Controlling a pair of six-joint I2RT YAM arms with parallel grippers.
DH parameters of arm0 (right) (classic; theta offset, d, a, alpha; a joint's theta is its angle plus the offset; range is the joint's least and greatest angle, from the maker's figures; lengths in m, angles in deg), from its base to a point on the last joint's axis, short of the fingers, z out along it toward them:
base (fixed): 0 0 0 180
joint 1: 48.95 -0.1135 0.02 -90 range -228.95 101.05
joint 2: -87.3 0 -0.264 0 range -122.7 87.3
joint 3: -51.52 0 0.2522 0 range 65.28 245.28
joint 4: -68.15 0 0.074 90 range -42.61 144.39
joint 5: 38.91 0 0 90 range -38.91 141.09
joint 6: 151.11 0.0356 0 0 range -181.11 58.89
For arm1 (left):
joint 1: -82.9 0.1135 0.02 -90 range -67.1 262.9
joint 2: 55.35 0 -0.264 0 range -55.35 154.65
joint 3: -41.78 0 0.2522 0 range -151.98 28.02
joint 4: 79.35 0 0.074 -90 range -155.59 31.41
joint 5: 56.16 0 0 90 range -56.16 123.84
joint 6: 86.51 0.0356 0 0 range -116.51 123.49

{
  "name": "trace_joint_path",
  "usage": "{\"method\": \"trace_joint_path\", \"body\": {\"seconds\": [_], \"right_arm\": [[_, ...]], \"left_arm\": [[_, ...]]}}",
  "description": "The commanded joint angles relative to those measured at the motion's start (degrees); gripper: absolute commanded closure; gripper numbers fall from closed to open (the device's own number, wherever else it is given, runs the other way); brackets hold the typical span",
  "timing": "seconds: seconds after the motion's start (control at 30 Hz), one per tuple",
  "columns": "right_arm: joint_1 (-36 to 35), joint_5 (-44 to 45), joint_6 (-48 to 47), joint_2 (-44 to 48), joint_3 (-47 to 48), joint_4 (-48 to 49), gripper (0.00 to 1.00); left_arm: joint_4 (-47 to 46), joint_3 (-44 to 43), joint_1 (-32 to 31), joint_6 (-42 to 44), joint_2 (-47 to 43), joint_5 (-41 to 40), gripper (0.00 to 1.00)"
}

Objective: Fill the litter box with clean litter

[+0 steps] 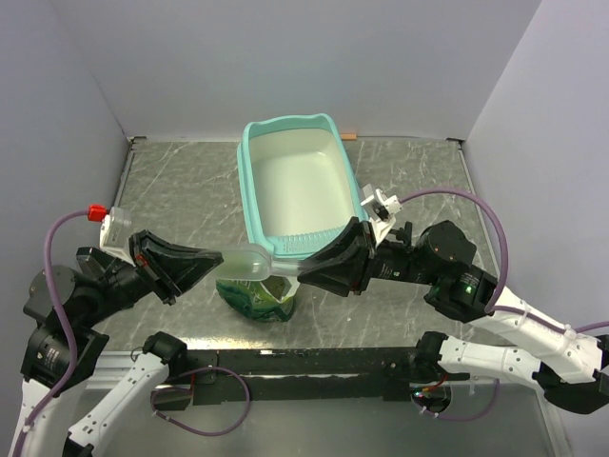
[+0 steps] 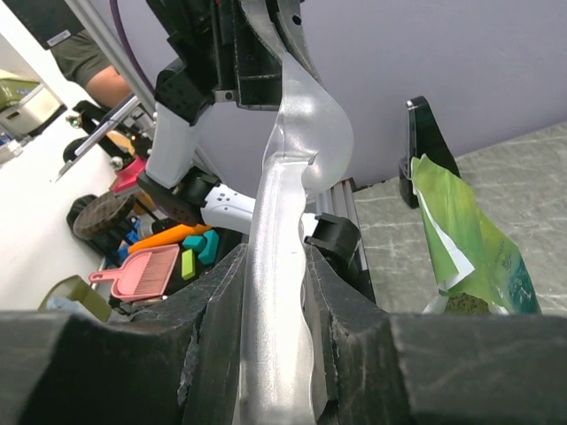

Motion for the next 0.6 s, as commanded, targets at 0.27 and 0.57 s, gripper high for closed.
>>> {"method": "trace_joint_path", "body": {"seconds": [0.27, 0.57], "right_arm": [[0.4, 9.7, -4.7, 2.1, 3.8, -8.3, 1.00], [1.2, 27.8, -9.2, 0.4, 15.5, -36.1, 1.00]], "left_arm": [[5.8, -2.8, 0.1, 8.2, 2.1, -4.2, 0.29], [16.9, -9.3, 0.1, 23.4, 9.6, -9.7, 0.10]]}}
